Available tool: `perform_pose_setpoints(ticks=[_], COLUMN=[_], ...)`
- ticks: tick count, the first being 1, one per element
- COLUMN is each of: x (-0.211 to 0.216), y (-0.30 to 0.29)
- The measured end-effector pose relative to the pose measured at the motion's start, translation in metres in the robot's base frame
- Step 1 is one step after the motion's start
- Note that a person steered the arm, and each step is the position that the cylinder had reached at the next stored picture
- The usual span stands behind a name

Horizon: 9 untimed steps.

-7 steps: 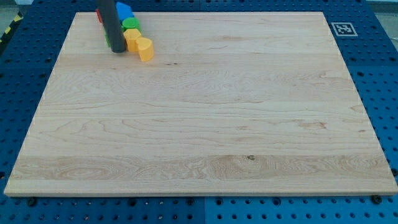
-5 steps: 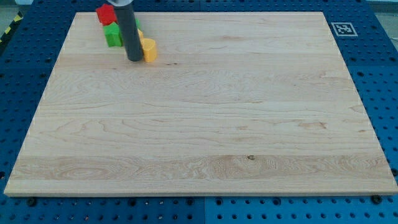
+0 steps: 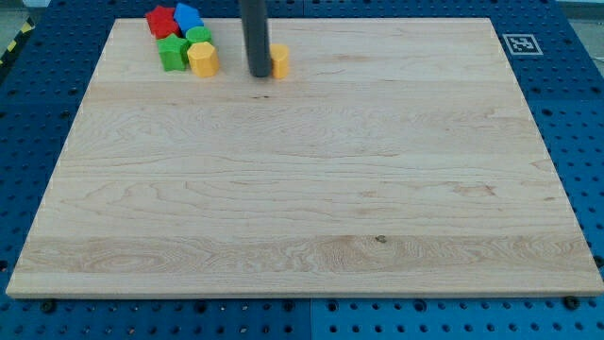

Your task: Push the yellow heart towards the right

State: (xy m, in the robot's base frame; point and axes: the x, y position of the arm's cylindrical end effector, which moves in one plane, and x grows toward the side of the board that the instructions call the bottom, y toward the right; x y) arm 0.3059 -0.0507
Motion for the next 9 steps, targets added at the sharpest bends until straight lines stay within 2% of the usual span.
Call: perform_pose_setpoints(ticks=[2,5,6,9], x=[-0.029,-0.069,-0.069,0.025], y=[0.046,0.045,0.074,0.138])
